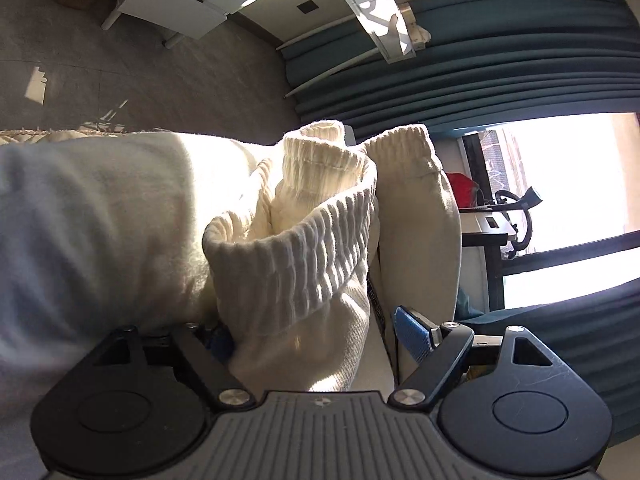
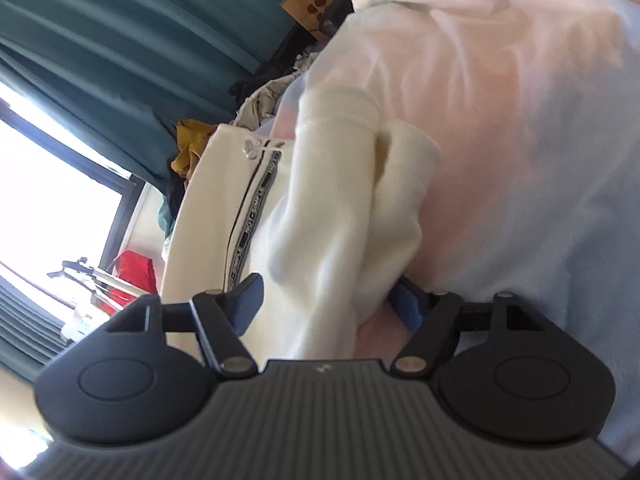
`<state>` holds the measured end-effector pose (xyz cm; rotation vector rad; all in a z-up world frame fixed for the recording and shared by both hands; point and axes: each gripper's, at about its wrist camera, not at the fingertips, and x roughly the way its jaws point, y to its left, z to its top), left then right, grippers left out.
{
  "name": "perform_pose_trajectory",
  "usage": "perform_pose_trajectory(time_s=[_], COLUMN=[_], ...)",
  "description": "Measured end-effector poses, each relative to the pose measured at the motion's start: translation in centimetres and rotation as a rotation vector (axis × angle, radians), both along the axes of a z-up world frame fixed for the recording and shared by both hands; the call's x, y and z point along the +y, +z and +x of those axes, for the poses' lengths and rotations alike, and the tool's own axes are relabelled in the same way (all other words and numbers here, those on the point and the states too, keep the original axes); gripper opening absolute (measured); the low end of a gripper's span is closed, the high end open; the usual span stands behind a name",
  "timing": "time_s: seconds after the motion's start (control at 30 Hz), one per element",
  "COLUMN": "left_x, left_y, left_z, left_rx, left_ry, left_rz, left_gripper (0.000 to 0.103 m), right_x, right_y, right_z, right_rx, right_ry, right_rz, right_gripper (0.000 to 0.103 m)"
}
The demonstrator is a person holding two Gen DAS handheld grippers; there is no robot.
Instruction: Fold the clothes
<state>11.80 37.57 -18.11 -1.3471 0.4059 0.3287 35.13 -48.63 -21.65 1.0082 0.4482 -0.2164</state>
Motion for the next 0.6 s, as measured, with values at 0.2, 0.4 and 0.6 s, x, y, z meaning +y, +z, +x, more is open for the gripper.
perform_pose_trajectory(time_s=[0.2, 0.4, 0.6], left_x=[1.0, 2.3, 3.2], left_y=[-0.7, 2.5, 6.8], left_z=[1.2, 0.0, -3.0], left_rx=[0.036, 0.029, 0.028], left_ry=[0.018, -0.034, -0.082], left_rz=[0.009, 0.068, 0.089], left_gripper=[0.023, 0.014, 0.013], right_x=[-0.8, -0.5, -0.8], right_y=[1.0, 3.5, 6.4], right_z=[1.7, -1.7, -7.7], right_rx=[-0.044, -0.056, -0.057], right_ry=[-0.047, -0.082, -0.098], right_rz=[-0.074, -0.121, -0.135], right_gripper=[0.018, 0.014, 0.013])
